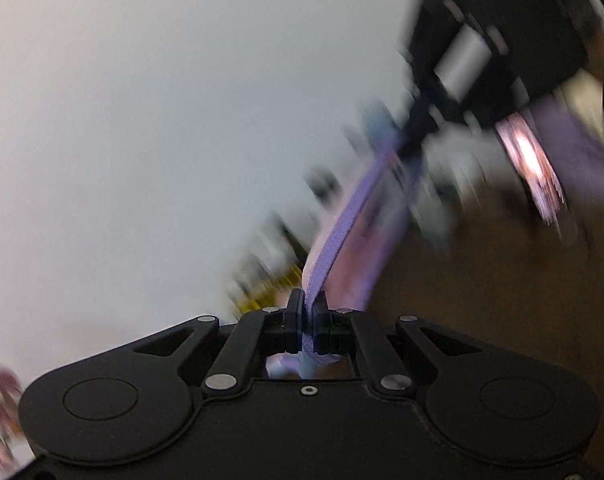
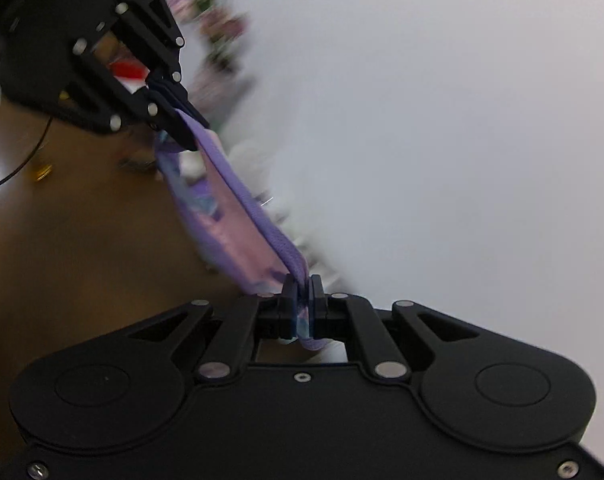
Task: Fold clothes
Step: 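Raise the garment with both grippers and shake it out, then lower it, then lay the garment flat on the table and open both grippers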
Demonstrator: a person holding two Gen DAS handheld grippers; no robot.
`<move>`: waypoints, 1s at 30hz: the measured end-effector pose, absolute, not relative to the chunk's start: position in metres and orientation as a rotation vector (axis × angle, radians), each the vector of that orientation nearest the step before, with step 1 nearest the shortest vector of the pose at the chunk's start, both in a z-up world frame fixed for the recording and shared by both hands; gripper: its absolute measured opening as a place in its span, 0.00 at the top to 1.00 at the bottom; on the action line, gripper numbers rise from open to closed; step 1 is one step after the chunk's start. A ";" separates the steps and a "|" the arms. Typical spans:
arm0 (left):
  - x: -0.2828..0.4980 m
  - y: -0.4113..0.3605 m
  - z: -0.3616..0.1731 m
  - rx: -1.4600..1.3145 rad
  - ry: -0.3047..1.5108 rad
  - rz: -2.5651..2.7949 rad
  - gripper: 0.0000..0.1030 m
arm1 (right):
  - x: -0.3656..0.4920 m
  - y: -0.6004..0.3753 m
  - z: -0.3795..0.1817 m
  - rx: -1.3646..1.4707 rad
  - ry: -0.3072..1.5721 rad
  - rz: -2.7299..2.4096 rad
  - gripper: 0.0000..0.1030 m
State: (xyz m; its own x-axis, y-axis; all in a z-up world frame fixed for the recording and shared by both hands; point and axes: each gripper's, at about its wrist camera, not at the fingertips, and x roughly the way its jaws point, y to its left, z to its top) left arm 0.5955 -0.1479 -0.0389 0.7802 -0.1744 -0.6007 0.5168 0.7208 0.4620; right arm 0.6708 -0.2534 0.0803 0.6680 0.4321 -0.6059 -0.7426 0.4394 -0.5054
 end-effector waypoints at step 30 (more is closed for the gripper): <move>0.526 -0.097 -0.209 0.592 0.948 -0.625 0.81 | 0.580 -0.233 -0.195 -0.487 1.071 0.782 0.75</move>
State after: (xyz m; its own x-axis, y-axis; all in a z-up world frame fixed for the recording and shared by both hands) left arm 0.5260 -0.0965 -0.2088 0.4388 -0.2235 -0.8703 0.7121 0.6772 0.1852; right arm 0.5802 -0.2333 -0.1953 0.2576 0.3259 -0.9097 -0.7668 0.6417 0.0128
